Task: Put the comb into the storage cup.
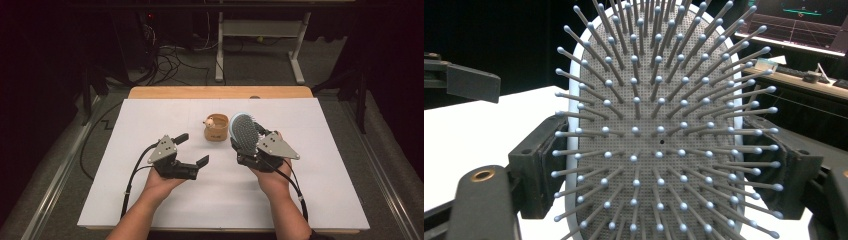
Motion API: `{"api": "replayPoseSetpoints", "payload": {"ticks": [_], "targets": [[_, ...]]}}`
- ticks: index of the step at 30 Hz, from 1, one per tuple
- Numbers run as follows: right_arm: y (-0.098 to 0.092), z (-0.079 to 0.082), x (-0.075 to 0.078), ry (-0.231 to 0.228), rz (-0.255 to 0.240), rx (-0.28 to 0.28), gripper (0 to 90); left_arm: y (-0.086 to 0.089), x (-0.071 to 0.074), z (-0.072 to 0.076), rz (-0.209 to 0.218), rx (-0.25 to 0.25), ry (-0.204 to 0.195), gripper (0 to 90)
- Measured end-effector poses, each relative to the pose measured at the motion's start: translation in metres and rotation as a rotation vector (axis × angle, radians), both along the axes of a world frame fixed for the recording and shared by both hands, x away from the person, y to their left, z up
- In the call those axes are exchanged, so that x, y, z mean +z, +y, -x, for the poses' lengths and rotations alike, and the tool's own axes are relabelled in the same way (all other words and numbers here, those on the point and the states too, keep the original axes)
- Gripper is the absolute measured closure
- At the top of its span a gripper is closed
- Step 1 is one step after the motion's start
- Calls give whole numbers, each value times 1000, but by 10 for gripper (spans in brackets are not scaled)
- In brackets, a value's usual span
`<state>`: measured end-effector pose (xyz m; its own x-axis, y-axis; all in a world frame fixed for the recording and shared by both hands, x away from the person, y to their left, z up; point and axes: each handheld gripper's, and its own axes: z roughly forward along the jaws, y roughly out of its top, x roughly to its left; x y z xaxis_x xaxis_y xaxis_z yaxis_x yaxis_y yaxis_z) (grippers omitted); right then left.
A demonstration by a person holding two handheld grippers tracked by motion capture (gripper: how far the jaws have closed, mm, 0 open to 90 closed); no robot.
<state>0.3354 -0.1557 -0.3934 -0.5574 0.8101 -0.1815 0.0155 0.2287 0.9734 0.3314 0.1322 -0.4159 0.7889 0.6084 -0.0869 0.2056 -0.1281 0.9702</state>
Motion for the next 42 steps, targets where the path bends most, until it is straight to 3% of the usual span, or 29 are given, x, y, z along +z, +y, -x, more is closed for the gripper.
{"api": "replayPoseSetpoints", "payload": {"ticks": [10,28,42], "targets": [[11,4,-5,11,26,38,206,1,7,5,7,-15,-3,6],[42,14,-11,-20,76,114,206,-4,15,9,28,-39,10,13],[54,20,-14,-35,106,144,206,-5,24,14,56,-55,15,13]]}}
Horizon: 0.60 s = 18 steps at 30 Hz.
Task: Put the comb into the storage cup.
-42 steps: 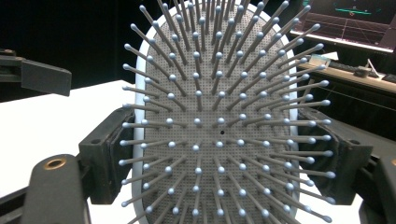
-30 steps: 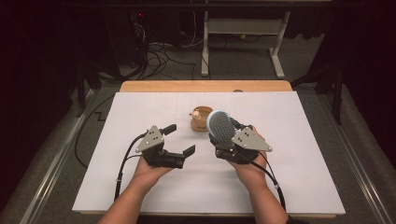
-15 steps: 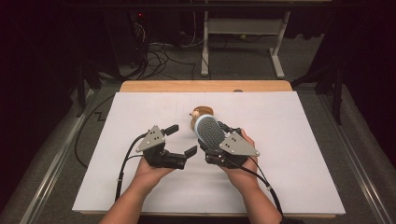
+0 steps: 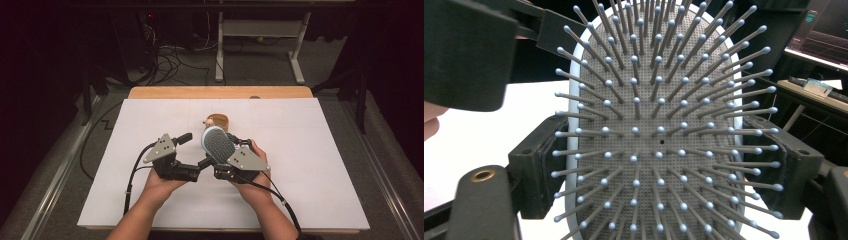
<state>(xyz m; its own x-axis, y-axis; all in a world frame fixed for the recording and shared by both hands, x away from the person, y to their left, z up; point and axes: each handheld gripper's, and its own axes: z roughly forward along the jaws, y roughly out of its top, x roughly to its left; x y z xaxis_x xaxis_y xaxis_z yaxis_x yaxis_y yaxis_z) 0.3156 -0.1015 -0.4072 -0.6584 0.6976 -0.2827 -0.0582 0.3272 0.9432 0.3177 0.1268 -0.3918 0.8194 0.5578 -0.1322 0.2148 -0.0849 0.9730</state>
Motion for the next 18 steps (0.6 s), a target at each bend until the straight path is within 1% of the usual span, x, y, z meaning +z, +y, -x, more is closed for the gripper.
{"api": "replayPoseSetpoints", "payload": {"ticks": [3,9,15,18], "targets": [[2,1,-1,3,3,10,206,-1,0,-1,-10,0,1,13],[7,3,-3,-4,14,20,206,-1,1,-1,5,-6,12,13],[10,4,-4,-5,19,28,206,-1,0,-1,8,-10,21,17],[13,6,-4,-5,24,35,206,-1,0,-1,7,-10,19,33]]}}
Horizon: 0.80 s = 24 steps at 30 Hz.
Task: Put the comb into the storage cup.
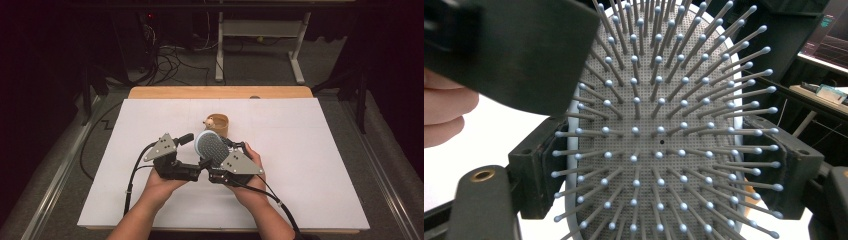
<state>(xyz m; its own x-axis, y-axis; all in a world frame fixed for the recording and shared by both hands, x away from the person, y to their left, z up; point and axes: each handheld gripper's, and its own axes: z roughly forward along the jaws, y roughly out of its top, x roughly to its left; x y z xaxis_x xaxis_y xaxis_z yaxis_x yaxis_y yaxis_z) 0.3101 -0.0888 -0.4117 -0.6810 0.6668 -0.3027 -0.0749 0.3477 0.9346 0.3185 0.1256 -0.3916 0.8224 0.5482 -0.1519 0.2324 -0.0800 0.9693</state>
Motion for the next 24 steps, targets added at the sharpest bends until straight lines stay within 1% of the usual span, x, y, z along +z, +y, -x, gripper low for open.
{"api": "replayPoseSetpoints", "payload": {"ticks": [9,14,17,18,24], "targets": [[6,3,-1,0,10,16,205,2,0,-1,5,7,11,47],[7,4,-1,-1,7,21,206,2,-1,-2,11,1,15,63],[8,4,-2,-1,10,23,205,2,-1,-2,14,-5,19,104],[8,4,-2,3,10,24,205,3,-1,-2,17,-13,22,147],[9,4,-2,2,13,27,206,3,-4,-4,20,-16,43,160]]}}
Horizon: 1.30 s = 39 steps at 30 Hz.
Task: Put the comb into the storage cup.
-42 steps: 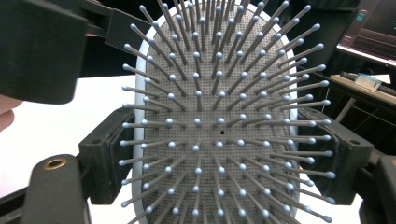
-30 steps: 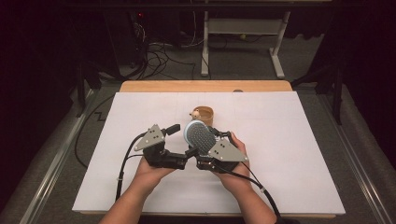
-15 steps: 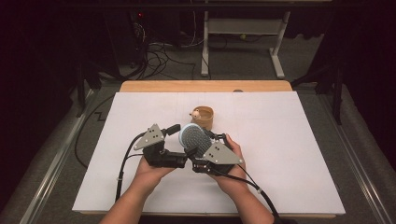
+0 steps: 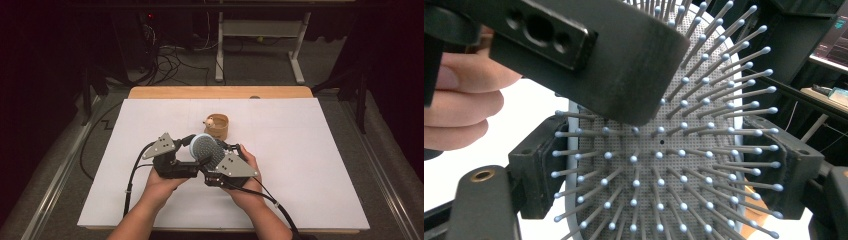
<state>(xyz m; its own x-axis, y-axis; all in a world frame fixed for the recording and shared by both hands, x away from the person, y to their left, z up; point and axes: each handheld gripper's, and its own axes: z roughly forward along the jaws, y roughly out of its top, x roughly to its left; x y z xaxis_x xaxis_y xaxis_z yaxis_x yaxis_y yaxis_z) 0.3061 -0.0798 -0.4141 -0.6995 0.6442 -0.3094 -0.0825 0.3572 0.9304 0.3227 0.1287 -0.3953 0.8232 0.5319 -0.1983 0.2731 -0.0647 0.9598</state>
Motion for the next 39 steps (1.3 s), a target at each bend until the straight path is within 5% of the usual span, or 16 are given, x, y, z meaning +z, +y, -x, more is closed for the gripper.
{"api": "replayPoseSetpoints", "payload": {"ticks": [12,18,39], "targets": [[2,1,-1,-3,8,-4,205,0,-2,-2,6,-26,30,243],[2,1,-1,-2,16,-12,205,0,-2,0,7,-44,12,358],[4,3,1,-29,46,-23,205,2,-2,3,30,-40,11,476]]}}
